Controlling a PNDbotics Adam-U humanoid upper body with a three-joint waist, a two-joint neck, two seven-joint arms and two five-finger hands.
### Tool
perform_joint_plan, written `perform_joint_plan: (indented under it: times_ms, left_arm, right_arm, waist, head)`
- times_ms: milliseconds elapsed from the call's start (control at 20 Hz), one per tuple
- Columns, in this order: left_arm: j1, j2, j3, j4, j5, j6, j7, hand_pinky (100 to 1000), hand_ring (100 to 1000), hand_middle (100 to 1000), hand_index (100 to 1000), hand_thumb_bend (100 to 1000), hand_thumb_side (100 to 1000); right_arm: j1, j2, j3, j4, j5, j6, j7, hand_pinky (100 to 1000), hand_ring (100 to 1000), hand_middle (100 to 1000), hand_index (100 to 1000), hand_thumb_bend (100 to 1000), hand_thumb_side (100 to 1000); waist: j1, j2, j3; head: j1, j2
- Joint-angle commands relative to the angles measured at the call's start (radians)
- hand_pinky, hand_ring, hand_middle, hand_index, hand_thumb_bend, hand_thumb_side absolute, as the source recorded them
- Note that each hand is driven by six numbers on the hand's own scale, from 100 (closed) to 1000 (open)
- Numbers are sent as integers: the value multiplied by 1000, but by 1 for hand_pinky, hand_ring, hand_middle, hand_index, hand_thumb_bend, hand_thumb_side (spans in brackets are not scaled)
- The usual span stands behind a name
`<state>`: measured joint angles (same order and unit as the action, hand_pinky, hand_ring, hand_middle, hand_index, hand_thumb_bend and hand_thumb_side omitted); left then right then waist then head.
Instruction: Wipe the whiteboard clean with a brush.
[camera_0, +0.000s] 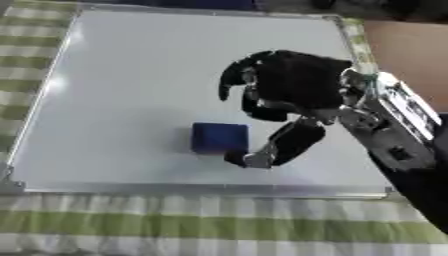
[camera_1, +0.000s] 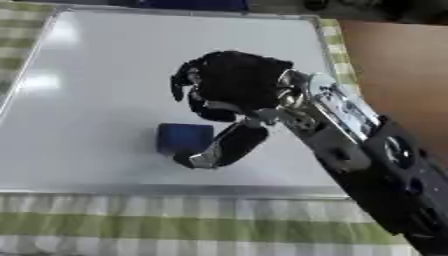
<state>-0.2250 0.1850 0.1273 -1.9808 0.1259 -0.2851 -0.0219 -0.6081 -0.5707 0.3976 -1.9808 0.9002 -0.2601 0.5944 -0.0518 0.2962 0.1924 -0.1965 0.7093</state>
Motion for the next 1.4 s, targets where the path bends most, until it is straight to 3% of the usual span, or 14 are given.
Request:
perform_joint_plan:
  times_ms: [50, 450, 800, 1400]
  left_arm:
    - [-9, 22, 0, -19, -2, 1, -4, 466, 492, 495, 447, 100, 1000]
    - [-15, 20, -4, -19, 1, 2, -9, 465, 489, 495, 446, 100, 1000]
    - [-19, 16, -7, -19, 1, 2, -16, 465, 489, 494, 445, 100, 1000]
    - [-21, 11, -8, -19, -2, 5, -24, 465, 488, 494, 440, 100, 1000]
  right_arm:
    - [-14, -5, 5, -8, 33, 6, 11, 744, 833, 698, 100, 381, 821]
    - [-24, 7, 34, 67, 89, -1, -10, 734, 829, 714, 100, 389, 775]
    - [-31, 25, 39, 144, 109, 6, -45, 714, 815, 702, 100, 412, 671]
    - [-38, 43, 43, 221, 126, 21, -90, 691, 795, 656, 100, 400, 626]
  waist:
    - [3, -19, 3]
    - [0, -11, 21]
    - [-1, 0, 32]
    - [-3, 11, 37]
  head:
    - [-3, -8]
    - [-9, -18]
    - [-17, -30]
    - [-22, -39]
